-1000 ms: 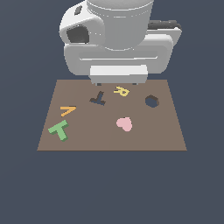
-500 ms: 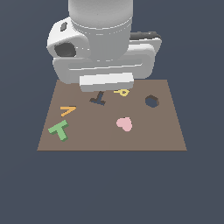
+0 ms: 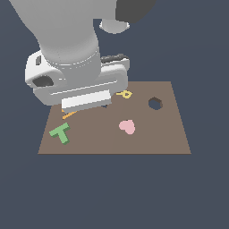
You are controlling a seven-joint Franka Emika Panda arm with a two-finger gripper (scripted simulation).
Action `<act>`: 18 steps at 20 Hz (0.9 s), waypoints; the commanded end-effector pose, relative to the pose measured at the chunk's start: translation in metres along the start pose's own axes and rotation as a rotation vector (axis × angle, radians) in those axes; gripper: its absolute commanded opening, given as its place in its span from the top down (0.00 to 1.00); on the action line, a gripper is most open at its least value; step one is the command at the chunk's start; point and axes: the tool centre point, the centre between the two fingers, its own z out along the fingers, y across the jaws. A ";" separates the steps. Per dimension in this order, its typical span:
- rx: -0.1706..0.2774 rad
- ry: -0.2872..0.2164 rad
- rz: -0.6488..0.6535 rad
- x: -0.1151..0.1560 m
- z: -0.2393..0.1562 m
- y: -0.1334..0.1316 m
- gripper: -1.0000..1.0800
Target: Insert a designated object into the corresponding slot on a board.
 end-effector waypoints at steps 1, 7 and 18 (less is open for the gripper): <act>0.000 -0.002 -0.050 0.002 0.011 0.018 0.04; -0.001 -0.006 -0.168 0.012 0.038 0.059 0.04; -0.004 -0.012 -0.311 0.033 0.069 0.106 0.04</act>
